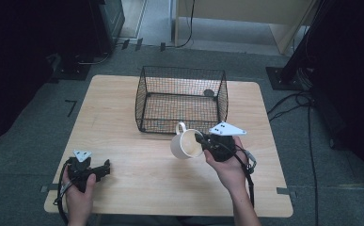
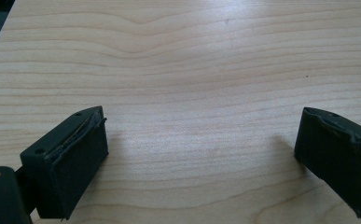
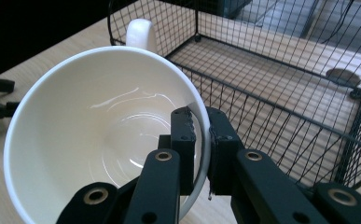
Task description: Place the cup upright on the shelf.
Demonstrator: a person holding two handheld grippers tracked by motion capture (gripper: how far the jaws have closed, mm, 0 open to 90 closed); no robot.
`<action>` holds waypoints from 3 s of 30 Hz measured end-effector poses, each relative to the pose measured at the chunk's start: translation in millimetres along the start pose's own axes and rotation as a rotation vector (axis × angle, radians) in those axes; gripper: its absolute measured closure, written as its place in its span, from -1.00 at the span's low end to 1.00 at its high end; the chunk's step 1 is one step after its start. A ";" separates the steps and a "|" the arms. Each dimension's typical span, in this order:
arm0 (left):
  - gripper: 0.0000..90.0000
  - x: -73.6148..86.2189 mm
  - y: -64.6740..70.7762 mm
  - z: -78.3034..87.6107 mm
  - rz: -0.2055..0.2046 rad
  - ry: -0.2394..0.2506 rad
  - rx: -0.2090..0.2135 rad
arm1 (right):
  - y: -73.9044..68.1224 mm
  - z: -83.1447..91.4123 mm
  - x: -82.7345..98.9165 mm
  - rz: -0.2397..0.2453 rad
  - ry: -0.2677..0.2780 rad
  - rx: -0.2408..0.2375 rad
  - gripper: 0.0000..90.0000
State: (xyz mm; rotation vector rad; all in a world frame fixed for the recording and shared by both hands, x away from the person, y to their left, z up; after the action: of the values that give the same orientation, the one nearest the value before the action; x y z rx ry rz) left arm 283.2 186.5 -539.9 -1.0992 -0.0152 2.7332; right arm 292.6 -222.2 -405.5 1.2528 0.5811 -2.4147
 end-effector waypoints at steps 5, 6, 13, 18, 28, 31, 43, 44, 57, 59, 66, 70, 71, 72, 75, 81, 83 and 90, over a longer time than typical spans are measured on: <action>-0.94 -0.1 0.2 -0.3 0.003 0.004 0.000 | 1.3 0.1 -16.6 0.019 0.023 0.005 0.86; -0.94 -0.1 0.3 -0.3 0.005 0.004 -0.001 | 1.4 0.2 -19.0 0.020 0.025 0.007 0.86; -0.94 -0.1 0.3 -0.3 0.005 0.005 -0.001 | 3.8 -3.2 -43.2 0.033 0.051 0.006 0.86; -0.94 -0.1 0.3 -0.3 0.005 0.005 -0.001 | 5.4 -6.1 -53.9 0.046 0.058 0.019 0.86; -0.94 -0.1 0.3 -0.3 0.004 0.004 0.000 | 13.8 -19.3 -81.7 0.063 0.056 0.050 0.86; -0.94 -0.1 0.3 -0.3 0.005 0.005 -0.001 | 17.6 -24.3 -87.2 0.061 0.050 0.059 0.86; -0.94 0.0 0.2 -0.2 0.002 0.003 -0.001 | 31.3 -46.4 -110.3 0.058 0.033 0.087 0.86; -0.94 -0.1 0.3 -0.3 0.004 0.004 -0.001 | 32.8 -48.6 -112.0 0.058 0.031 0.090 0.86; -0.94 0.1 0.3 -0.1 0.003 0.001 0.000 | 54.2 -93.9 -120.8 0.043 -0.051 0.138 0.86; -0.94 0.1 0.2 -0.1 0.003 0.001 0.000 | 56.0 -98.6 -120.0 0.044 -0.058 0.145 0.86; -0.94 0.0 0.3 -0.1 0.004 0.001 0.000 | 68.4 -129.2 -110.5 0.031 -0.115 0.165 0.87; -0.94 0.0 0.3 -0.2 0.004 0.002 0.000 | 75.2 -147.5 -104.9 0.026 -0.161 0.172 0.87; -0.94 0.0 0.3 -0.2 0.004 0.002 -0.001 | 76.9 -152.8 -103.5 0.031 -0.174 0.178 0.87; -0.94 0.0 0.3 -0.1 0.004 0.002 0.000 | 78.1 -156.5 -102.6 0.030 -0.185 0.182 0.87; -0.94 0.0 0.2 0.0 0.003 0.000 0.000 | 81.5 -166.1 -100.4 0.025 -0.207 0.193 0.87; -0.94 0.0 0.4 -0.2 0.005 0.003 0.000 | 87.5 -179.5 -92.8 0.027 -0.265 0.209 0.87; -0.94 0.0 0.3 -0.2 0.004 0.003 0.000 | 89.2 -182.5 -90.0 0.034 -0.284 0.219 0.87; -0.94 0.1 0.2 -0.1 0.002 0.001 0.000 | 94.9 -185.4 -87.6 0.008 -0.314 0.230 0.87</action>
State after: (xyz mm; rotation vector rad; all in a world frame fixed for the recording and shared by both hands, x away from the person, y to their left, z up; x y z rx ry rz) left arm 283.2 186.3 -540.0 -1.1016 -0.0137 2.7345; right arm 513.2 -197.7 -448.0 0.9219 0.2120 -2.6564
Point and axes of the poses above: each handheld gripper's, and its own axes: z roughly backward along the jaws, x roughly out of its underside, y roughly to its right, the point moved 3 cm from there along -z, roughly forward along the jaws, and after that the axes turned 6 degrees about -z, right-handed, at the moved point
